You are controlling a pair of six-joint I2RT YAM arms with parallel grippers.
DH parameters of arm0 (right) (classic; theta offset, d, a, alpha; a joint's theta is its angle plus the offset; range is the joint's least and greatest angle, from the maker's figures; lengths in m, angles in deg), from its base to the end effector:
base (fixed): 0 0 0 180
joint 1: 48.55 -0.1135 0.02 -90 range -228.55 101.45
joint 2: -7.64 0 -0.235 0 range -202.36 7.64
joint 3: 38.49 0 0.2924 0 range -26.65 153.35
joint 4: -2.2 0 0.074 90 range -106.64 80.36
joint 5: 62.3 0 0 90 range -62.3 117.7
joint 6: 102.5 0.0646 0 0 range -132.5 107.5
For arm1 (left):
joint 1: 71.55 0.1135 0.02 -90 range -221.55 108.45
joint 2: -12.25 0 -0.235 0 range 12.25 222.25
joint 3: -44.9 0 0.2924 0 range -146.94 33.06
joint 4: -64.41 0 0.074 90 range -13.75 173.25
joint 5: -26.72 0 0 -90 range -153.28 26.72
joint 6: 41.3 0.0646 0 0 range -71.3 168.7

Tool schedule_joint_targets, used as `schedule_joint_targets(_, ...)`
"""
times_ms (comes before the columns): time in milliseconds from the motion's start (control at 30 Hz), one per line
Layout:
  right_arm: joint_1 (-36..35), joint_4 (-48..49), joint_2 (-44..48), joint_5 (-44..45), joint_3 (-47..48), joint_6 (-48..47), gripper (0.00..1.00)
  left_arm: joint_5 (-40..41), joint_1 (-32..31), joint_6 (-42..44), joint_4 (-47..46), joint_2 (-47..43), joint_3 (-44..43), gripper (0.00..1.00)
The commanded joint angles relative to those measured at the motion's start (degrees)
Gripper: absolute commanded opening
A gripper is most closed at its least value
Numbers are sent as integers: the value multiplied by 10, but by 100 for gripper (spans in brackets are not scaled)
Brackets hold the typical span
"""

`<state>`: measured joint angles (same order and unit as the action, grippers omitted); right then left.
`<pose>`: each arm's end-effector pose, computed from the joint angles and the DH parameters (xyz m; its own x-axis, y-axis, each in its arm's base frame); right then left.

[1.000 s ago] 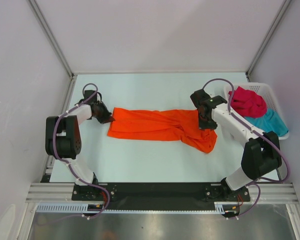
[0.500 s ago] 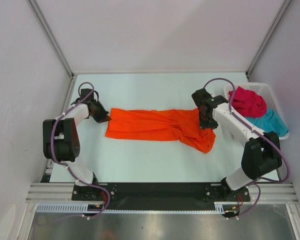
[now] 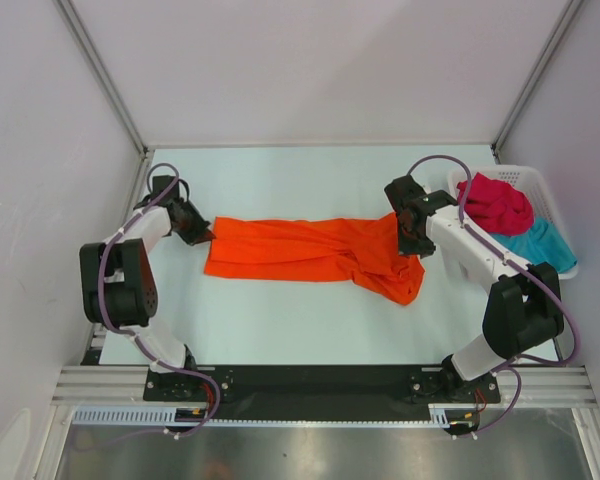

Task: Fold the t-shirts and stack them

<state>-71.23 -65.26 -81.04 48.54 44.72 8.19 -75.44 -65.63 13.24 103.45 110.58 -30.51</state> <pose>0.3273 0.1119 0.1921 -0.9184 -0.0259 -0.3948 0.0647 0.9746 -0.2144 0.3872 0.0265 0.1111 -0.7137 -0.6442 -0.2750 -0.5112 0.7475 -0.4241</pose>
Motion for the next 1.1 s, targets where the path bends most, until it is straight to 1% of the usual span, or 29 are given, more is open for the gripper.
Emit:
schedule_joint_targets(0,4,13,-3,-4,6,-9,38,7,6,12,9,-40,-48,2)
schedule_joint_targets(133,4,16,-3,-7,2,-9,38,6,6,14,14,-41,-50,1)
schedule_joint_targets(233,4,20,-1,-9,-3,-12,38,21,8,19,22,-44,-47,0)
schedule_joint_targets(367,5,25,-3,-14,-3,-14,38,23,15,24,28,-55,-45,1)
schedule_joint_targets(533,4,30,-10,-22,2,-15,38,14,17,29,35,-53,-53,11)
schedule_joint_targets(767,7,34,-9,-22,-5,-19,38,11,16,33,34,-44,-46,14)
schedule_joint_targets(867,9,34,-8,-24,-6,-21,38,7,16,34,32,-41,-46,20)
schedule_joint_targets(900,8,35,-8,-24,-6,-21,38,4,16,34,32,-40,-47,25)
schedule_joint_targets(933,10,36,-8,-24,-7,-21,38,3,16,34,32,-39,-47,27)
schedule_joint_targets(967,10,35,-8,-25,-7,-21,38,1,17,36,31,-38,-47,33)
schedule_joint_targets(1033,10,35,-8,-27,-7,-21,38,-1,16,36,30,-36,-46,35)
schedule_joint_targets(1067,10,36,-8,-28,-7,-21,38,0,16,38,30,-35,-45,40)
